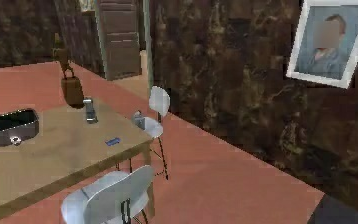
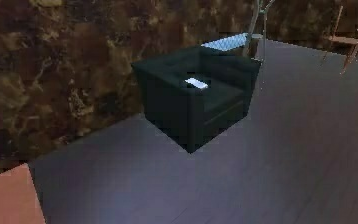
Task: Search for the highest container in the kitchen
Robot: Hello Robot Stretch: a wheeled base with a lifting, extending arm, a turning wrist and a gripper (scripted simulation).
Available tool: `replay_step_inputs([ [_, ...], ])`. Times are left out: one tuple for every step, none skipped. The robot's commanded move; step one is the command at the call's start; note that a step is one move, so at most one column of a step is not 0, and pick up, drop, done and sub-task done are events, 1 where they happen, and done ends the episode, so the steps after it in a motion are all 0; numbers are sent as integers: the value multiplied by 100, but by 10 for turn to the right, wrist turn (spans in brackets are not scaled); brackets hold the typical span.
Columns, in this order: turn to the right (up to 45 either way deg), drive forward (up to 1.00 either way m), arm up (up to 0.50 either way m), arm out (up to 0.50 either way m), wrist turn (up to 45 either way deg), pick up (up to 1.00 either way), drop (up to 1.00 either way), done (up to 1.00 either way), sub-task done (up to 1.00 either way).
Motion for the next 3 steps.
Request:
replay_step_inputs([
  [-450, 0, 0, 0, 0, 0, 0, 0, 0],
  [-450, 0, 0, 0, 0, 0, 0, 0, 0],
  [-390, 0, 0, 0, 0, 0, 0, 0, 0],
])
